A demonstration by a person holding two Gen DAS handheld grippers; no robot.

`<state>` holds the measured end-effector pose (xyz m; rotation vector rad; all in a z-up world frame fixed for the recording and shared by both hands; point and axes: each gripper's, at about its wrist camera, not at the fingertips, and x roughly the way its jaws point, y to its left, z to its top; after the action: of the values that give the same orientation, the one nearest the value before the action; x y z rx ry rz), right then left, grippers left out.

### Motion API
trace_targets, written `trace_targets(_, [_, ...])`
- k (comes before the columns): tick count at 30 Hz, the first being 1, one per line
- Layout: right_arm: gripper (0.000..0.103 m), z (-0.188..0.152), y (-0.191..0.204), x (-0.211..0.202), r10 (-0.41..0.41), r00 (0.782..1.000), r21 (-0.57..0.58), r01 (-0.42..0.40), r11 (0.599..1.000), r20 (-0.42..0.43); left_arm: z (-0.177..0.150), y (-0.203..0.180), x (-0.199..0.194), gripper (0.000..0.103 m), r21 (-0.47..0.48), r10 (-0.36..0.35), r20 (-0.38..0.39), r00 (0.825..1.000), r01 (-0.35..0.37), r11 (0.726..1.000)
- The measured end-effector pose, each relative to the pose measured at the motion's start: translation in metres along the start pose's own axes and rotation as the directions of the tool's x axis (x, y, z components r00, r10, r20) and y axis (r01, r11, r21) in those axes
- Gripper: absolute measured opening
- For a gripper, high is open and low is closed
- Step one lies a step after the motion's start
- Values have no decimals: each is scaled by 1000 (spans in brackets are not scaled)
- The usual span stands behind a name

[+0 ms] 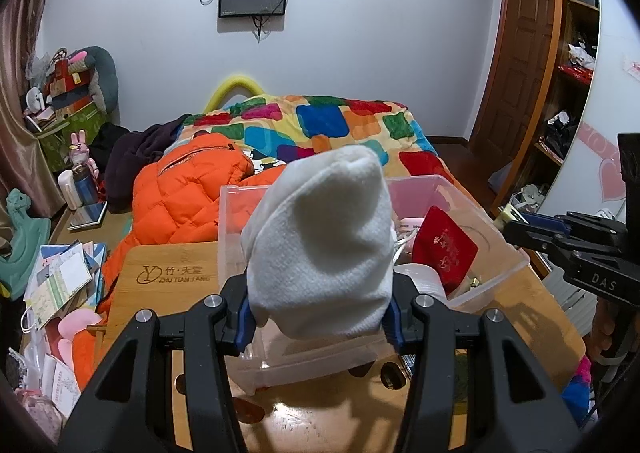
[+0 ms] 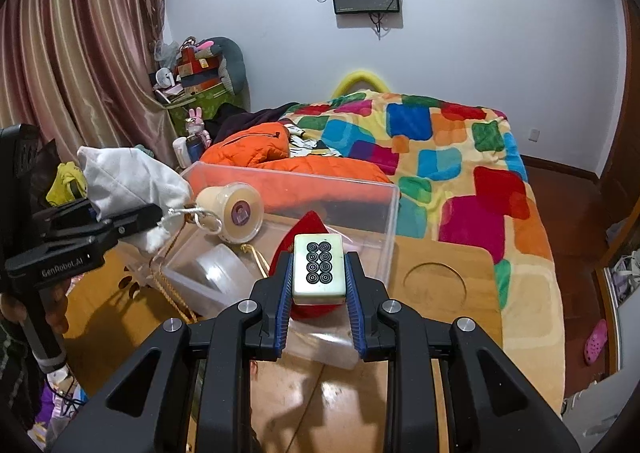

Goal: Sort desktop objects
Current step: 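Lower the tile into the clear box with the right gripper while the left lowers the cloth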

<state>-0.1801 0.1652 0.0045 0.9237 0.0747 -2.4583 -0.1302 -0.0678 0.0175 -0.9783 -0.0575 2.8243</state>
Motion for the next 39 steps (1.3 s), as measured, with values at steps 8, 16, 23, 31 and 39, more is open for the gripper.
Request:
trace_targets(8, [22, 7, 3, 19, 19, 1000, -7, -19, 1000, -13, 0, 2, 14, 50, -2, -5, -20, 1000, 5, 1000])
trace_targets(16, [22, 5, 12, 38, 41, 998, -24, -42, 999, -55, -3, 5, 30, 50, -8, -10, -53, 999, 10, 1000])
trace_targets(23, [22, 7, 17, 53, 43, 996, -43, -47, 998, -84, -4, -1, 38, 50, 16, -10, -65, 998, 11, 1000])
trace_targets(31, [22, 6, 22, 66, 39, 992, -61, -46, 997, -116, -2, -6, 42, 53, 41, 1, -70, 998, 2, 999])
trace_targets(39, [22, 6, 27, 73, 35, 991, -65, -43, 997, -130, -4, -11, 45, 57, 82, 26, -74, 997, -19, 996])
